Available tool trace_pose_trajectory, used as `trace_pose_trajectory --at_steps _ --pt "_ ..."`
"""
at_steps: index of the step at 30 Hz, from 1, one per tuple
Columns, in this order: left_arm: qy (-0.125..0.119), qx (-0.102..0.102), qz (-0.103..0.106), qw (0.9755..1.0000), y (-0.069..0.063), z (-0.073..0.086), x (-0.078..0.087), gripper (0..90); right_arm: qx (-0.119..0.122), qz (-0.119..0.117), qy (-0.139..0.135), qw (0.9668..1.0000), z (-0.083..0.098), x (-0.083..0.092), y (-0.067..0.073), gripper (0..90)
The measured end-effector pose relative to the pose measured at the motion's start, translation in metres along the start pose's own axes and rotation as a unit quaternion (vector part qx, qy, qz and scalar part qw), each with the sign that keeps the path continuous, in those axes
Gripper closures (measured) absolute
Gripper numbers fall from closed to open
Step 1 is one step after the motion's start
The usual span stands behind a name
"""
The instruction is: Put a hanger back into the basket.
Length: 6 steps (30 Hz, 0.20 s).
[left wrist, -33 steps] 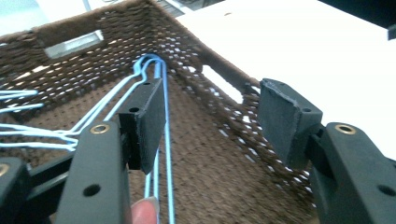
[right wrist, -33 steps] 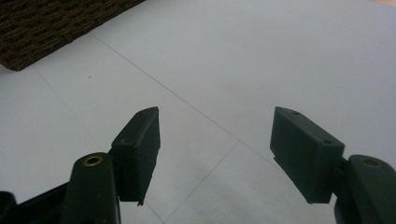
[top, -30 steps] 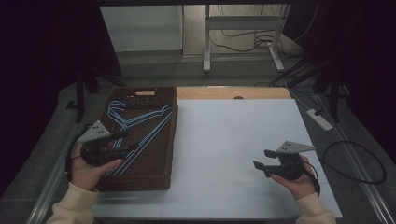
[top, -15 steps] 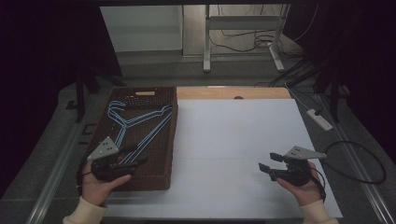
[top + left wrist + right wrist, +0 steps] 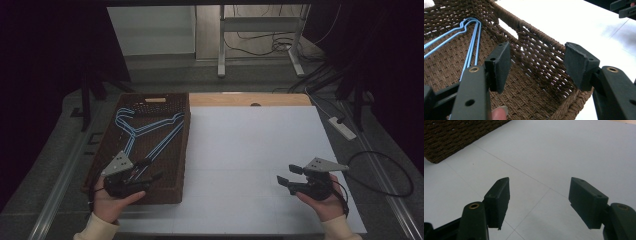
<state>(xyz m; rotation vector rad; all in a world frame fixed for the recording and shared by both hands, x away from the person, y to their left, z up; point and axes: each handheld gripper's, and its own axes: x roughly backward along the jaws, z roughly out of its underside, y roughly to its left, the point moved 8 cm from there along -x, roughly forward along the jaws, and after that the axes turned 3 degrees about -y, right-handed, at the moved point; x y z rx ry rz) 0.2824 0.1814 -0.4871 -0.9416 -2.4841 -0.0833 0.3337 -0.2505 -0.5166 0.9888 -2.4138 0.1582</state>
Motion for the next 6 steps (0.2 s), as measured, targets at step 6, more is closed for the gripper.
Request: trace_pose_trajectory --at_steps 6 --pt "0.003 -0.002 0.002 1.0 -0.0011 0.0013 -0.0021 38.6 0.001 0.0 -0.002 1.0 0.0 0.0006 -0.0008 34.3"
